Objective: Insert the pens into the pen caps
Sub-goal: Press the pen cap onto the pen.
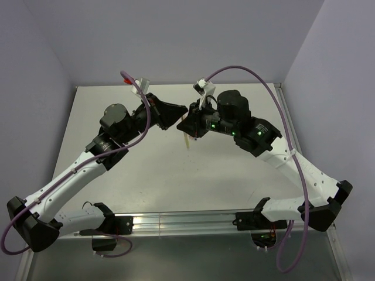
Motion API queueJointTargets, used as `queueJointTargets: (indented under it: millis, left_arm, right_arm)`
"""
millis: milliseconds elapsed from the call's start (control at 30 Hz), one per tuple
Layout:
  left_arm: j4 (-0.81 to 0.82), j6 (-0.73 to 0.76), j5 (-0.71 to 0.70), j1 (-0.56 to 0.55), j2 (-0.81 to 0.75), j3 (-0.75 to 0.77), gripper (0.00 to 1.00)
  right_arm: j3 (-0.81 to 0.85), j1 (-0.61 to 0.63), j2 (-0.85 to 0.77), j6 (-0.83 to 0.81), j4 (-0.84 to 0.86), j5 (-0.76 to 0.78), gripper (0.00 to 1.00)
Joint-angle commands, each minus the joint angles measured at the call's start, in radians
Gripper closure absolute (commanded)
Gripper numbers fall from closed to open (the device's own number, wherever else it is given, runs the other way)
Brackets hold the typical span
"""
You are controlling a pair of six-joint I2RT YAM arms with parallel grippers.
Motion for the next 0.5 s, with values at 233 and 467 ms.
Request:
queueJointTargets:
  millis: [233, 467]
  left_arm:
    - [-0.167, 0.038, -0.103, -0.078, -0.052, 0.002, 1.00]
    - [-0.276, -0.002, -0.208, -0.127, -0.024, 0.059, 1.00]
  right_arm:
    - [0.083, 0.005, -0.059, -0.018, 0.076, 0.406, 1.00]
    - [0.095, 0.042, -0.048, -0.030, 0.065, 0.532, 1.00]
